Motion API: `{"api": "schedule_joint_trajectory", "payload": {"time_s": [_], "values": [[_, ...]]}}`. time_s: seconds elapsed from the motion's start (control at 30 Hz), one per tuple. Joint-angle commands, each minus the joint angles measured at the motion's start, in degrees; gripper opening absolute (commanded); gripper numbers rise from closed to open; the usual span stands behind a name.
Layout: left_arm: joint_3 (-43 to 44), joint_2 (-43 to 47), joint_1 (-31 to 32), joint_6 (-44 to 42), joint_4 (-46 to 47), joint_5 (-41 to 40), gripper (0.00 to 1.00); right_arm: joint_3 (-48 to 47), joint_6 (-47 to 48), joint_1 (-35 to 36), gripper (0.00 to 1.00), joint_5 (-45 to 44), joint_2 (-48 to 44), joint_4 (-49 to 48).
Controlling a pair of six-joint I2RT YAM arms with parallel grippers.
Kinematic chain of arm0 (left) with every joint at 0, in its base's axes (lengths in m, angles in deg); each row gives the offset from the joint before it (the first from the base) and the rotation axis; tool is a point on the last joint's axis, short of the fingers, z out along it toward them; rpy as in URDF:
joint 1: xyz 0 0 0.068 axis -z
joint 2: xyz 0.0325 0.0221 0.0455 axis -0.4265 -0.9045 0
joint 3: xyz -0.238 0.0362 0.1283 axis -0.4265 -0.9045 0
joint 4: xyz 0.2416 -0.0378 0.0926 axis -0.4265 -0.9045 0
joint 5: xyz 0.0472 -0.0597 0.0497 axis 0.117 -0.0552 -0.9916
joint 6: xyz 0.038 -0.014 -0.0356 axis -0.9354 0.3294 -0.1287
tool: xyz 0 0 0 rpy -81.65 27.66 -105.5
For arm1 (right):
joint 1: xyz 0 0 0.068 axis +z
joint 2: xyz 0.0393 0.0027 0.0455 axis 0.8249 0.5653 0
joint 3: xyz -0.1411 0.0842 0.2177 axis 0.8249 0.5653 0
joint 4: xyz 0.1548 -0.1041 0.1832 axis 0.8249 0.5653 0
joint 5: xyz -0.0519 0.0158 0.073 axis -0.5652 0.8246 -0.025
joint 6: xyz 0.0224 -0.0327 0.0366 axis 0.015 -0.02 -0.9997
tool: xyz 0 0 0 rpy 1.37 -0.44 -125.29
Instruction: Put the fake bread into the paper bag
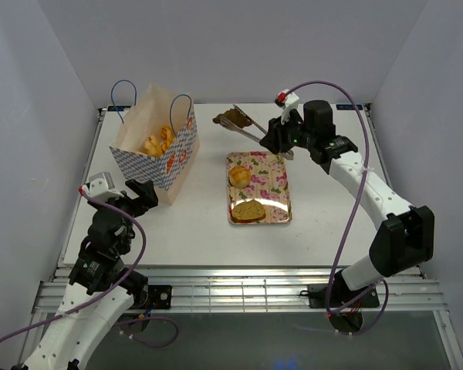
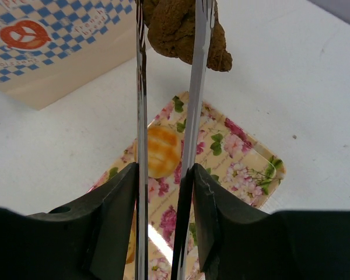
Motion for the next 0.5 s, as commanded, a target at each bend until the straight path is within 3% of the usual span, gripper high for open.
{"api": "schedule_joint_trajectory", "payload": {"time_s": [0.0,0.13,0.47], "values": [[-0.13,-0.59,0.01,-0.14,0.19,-0.44,0.98,-0.5,-1.72,1.31,0.41,-1.92,-7.77,-3.08],[-0.13,-0.94,0.01,-0.05,0.2,-0.35,0.98,-1.46,-3.39,2.36,0.4,-0.78,-11.99,-3.51],[-0.13,-0.59,0.01,-0.05,0.19,-0.35,0.98,-9.28,-6.91,6.84,0.38,0.89,-11.04,-3.52]]}}
